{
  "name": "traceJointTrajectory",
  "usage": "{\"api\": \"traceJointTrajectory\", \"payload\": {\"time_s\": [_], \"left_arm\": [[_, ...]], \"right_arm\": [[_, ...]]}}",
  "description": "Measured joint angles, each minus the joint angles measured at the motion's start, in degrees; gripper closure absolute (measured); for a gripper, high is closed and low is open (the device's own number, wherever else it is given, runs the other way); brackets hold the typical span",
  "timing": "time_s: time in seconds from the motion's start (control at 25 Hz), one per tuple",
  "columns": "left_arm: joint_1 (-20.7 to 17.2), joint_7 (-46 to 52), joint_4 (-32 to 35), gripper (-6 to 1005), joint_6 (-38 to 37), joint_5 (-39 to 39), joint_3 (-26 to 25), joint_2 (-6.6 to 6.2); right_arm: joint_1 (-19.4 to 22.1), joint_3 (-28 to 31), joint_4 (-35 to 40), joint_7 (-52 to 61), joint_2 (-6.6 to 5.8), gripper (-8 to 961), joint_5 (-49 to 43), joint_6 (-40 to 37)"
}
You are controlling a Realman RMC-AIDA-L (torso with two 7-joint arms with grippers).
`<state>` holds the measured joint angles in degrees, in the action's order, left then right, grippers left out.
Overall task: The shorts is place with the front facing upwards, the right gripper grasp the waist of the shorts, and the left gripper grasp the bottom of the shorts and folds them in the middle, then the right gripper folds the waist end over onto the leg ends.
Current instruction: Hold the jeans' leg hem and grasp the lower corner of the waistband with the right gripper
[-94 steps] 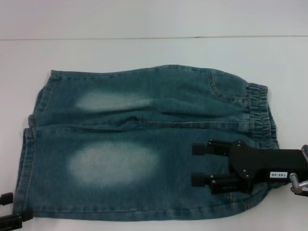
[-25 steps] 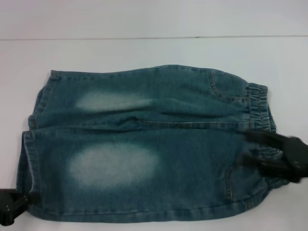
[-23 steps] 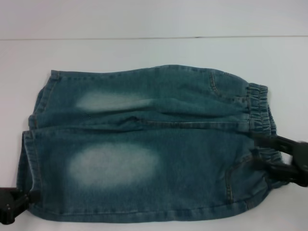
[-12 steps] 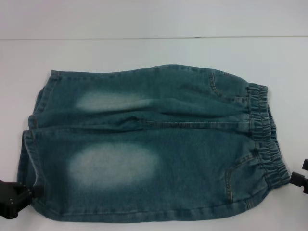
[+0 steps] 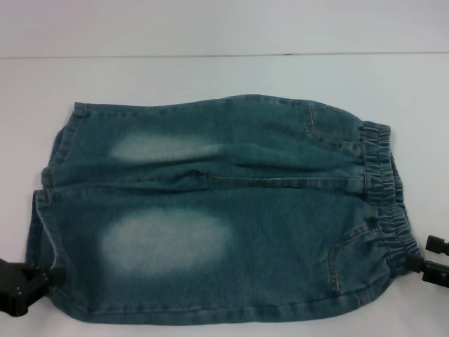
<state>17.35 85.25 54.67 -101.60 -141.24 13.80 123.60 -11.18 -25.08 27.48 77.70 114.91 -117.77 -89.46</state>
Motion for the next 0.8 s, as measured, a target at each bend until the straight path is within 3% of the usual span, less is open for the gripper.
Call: {"api": "traceJointTrajectory", "payload": {"time_s": [0.48, 0.8], "left_arm": [[0.54, 0.01, 0.0, 981, 0.0, -0.07, 0.0, 0.06], [0.86, 0.01, -0.38, 981, 0.0, -0.03, 0.34, 0.14]], "right_arm": [[-2.11, -0.33, -0.05, 1.12, 0.55, 11, -2.68, -1.11], [-2.9, -0.32, 0.42, 2.64, -0.23, 12, -3.57, -4.77]]}}
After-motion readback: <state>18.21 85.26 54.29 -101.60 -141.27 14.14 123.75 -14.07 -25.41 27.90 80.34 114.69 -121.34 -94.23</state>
